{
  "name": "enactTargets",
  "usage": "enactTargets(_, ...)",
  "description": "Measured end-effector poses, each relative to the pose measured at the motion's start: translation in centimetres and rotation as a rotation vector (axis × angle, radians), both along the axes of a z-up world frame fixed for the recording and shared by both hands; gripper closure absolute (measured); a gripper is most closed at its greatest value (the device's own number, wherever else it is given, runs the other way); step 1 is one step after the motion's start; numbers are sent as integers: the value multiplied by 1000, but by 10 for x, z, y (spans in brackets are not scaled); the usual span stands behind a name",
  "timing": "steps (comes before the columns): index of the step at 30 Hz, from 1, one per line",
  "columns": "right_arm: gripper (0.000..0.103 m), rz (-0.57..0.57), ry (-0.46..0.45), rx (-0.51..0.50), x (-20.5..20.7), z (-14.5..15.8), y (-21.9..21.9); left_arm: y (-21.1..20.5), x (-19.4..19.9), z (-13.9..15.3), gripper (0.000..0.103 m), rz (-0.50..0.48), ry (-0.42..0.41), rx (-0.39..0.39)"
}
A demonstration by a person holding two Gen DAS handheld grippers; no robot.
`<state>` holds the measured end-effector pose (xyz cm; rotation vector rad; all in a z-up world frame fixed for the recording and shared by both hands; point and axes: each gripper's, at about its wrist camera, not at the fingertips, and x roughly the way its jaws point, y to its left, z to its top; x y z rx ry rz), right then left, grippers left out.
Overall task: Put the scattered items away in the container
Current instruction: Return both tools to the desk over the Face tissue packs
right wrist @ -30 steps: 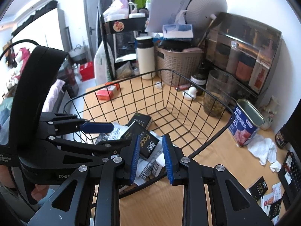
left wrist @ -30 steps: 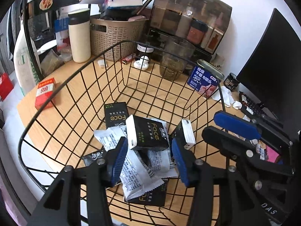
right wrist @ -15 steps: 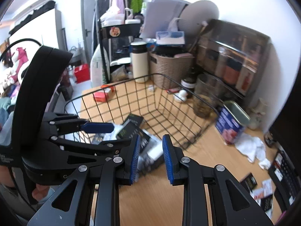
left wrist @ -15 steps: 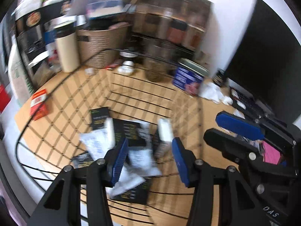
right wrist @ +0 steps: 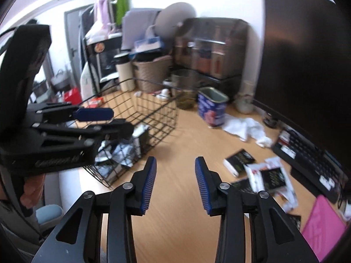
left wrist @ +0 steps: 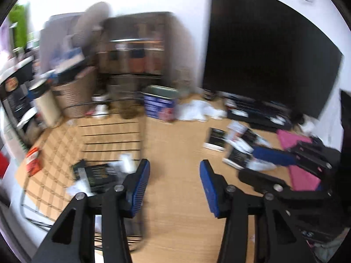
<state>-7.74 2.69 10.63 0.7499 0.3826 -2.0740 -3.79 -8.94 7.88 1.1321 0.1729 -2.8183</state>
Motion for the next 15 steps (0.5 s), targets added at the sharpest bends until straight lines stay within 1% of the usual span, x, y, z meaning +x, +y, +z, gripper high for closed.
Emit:
enactTargets(1,66,-15,2,2,-2,-1,7,11,-6,-5,52,-45,-19,15)
enactTargets(4,66,-74,9,21,-9,-7,29,34,-25,-26,51,-109,-72,39)
enactTargets(6,65,-127,18,49,-17,-15,48,47,-39,-43,51,-158,-123,54)
enactTargets(8,65,-184,-7,43,-29,-24,72,62,-52,-60,51,-201,-162,43)
enactTargets(10,62,-234,-36,40,-41,-35,94,74,-63,-72,51,-227,-188,28)
enactTargets(12,57,-289,-52,63,-52,-48,113,84,-75,-84,50,-250,-215,15)
enactTargets(15,54,-339,-81,90,-67,-66,131,96,-88,-97,50,-268,-243,-5)
